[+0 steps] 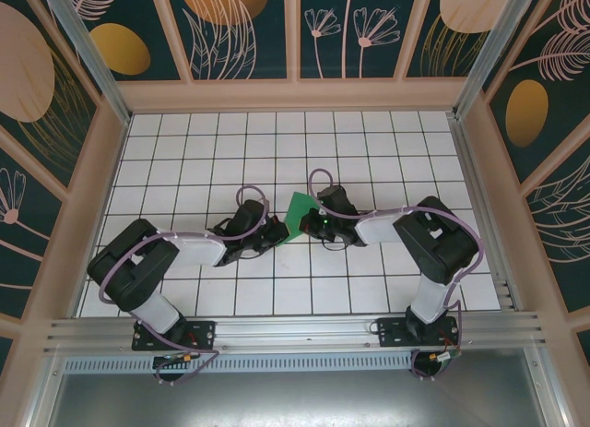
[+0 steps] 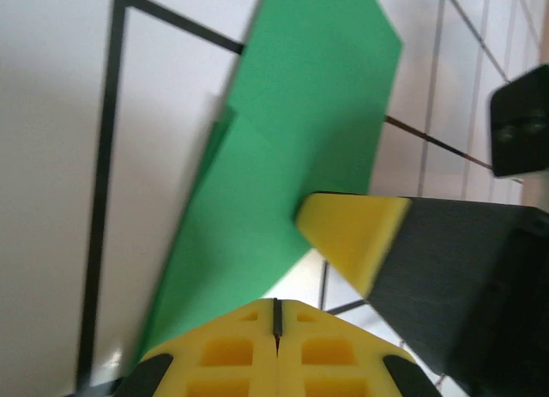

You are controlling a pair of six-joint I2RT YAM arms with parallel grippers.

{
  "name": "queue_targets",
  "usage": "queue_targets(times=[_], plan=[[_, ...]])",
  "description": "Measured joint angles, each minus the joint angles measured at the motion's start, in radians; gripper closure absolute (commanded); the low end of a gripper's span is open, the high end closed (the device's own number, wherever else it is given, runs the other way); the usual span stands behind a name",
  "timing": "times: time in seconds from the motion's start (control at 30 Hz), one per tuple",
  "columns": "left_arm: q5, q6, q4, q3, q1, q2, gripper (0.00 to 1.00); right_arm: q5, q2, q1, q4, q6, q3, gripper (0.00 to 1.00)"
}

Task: Fold a paper plane with a square sheet of paper (pick it up from the middle)
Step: Third fold the triangle at the center of the table.

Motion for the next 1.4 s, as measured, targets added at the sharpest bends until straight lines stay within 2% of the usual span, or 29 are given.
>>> queue_targets(times=[0.4, 0.73, 0.97, 1.17, 1.23, 1.33, 1.4], plan=[[-0.026, 0.008, -0.066, 0.018, 0.0, 0.042, 1.0, 0.0, -0.05, 0.037, -0.068, -0.074, 0.032, 1.0], [-0.029, 0.034, -0.101, 0.034, 0.0, 0.043, 1.0, -0.002, 0.008, 0.048, -0.074, -0.073, 0.044, 1.0], [-0.029, 0.037, -0.084, 0.021, 0.0, 0.043, 1.0, -0.018, -0.039, -0.055, -0.054, -0.081, -0.024, 1.0], [-0.013, 0.067, -0.065, 0.014, 0.0, 0.039, 1.0, 0.06, -0.143, -0.159, -0.187, -0.135, -0.038, 1.0], [-0.006, 0.09, -0.083, 0.026, 0.0, 0.039, 0.99, 0.082, -0.208, -0.164, -0.23, -0.143, -0.038, 0.94], [0.002, 0.127, -0.112, 0.058, 0.0, 0.038, 0.87, 0.081, -0.293, -0.163, -0.255, -0.129, -0.038, 0.78], [0.002, 0.147, -0.111, 0.078, 0.0, 0.032, 0.84, 0.062, -0.324, -0.163, -0.252, -0.1, -0.04, 0.66]])
